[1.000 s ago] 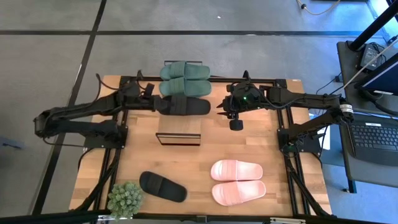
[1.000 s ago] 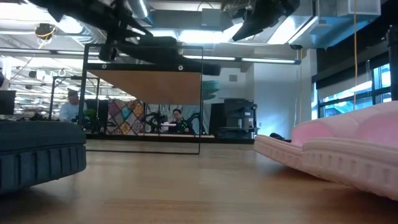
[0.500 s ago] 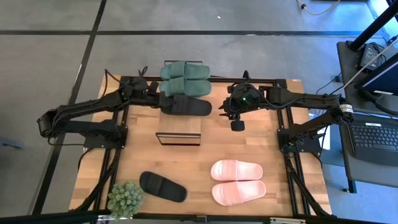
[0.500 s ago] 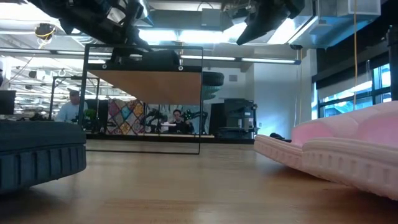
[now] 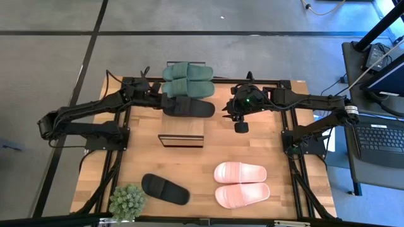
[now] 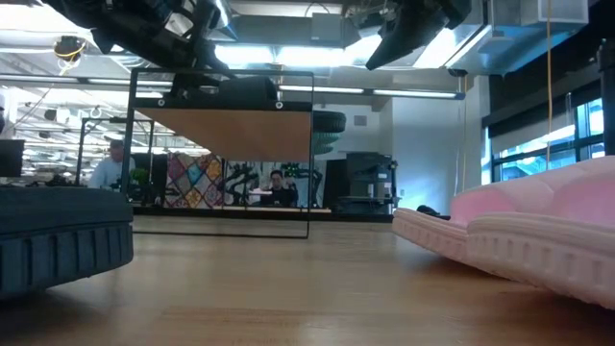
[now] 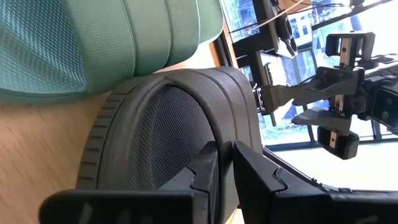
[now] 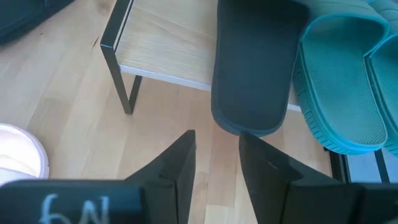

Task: Pick and place slides into the shelf
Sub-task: Put the right black slipper on the shelf

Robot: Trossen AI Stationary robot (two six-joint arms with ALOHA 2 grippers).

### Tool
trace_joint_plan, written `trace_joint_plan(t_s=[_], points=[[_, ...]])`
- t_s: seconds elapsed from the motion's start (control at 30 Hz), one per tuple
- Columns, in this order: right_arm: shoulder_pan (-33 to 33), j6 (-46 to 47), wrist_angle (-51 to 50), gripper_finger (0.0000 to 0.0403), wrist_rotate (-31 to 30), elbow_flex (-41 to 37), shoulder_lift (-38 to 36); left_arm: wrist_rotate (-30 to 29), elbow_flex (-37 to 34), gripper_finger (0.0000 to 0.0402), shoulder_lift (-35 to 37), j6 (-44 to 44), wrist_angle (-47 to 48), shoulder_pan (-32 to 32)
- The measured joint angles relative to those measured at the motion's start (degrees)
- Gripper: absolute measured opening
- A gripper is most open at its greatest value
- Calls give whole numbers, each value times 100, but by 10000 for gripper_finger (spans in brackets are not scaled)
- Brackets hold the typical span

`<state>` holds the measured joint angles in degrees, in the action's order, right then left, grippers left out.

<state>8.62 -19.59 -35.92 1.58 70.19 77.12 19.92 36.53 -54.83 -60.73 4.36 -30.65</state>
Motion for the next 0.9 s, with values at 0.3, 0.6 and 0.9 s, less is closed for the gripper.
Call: trace_joint_plan(t_s=[0.3, 0.6, 0.9], points=[[0, 2, 0, 125, 0, 0, 2, 26, 0, 47, 0, 280, 31, 0], [0, 2, 0, 125, 0, 0, 2, 60, 0, 87, -2, 287, 171, 0], [-1, 4, 0, 125, 0, 0, 2, 56, 0, 156, 28, 431, 175, -42]])
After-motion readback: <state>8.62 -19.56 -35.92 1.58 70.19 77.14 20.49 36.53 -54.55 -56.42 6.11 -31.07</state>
